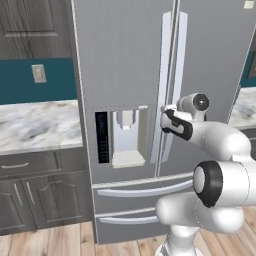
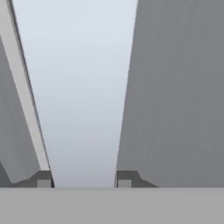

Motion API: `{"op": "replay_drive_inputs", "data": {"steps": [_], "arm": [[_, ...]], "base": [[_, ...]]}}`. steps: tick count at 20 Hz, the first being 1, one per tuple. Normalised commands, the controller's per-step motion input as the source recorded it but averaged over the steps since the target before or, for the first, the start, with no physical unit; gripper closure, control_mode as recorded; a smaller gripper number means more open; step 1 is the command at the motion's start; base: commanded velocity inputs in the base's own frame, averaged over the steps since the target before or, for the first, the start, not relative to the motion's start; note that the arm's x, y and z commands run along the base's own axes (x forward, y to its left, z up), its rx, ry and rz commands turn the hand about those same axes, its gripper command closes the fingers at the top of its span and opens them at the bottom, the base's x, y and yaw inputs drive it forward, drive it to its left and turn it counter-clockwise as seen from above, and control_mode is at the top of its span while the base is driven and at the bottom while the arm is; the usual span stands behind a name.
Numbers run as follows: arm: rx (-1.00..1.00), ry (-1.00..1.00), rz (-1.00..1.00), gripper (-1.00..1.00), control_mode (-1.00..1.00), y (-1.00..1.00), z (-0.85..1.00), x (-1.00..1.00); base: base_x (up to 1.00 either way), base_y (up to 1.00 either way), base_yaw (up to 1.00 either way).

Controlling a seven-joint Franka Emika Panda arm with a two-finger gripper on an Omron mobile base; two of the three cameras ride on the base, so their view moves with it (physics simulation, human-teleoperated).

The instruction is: Take the cupcake and cake from the fridge and place them on the empty tray on the dining counter.

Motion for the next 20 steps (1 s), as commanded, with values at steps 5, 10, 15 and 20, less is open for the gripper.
{"op": "replay_drive_inputs", "data": {"steps": [5, 10, 15, 20], "arm": [[0.00, 0.00, -0.15, 1.00, -1.00, -0.97, 0.00, -0.52], [0.01, 0.00, -0.12, 1.00, -1.00, -1.00, 0.00, -0.95], [0.04, 0.00, -0.10, 1.00, -1.00, -1.00, 0.00, -1.00], [0.05, 0.00, -0.11, 1.00, -1.00, -1.00, 0.00, -1.00]], "base": [[0.00, 0.00, 0.00], [0.00, 0.00, 0.00], [0.00, 0.00, 0.00], [0.00, 0.00, 0.00]]}}
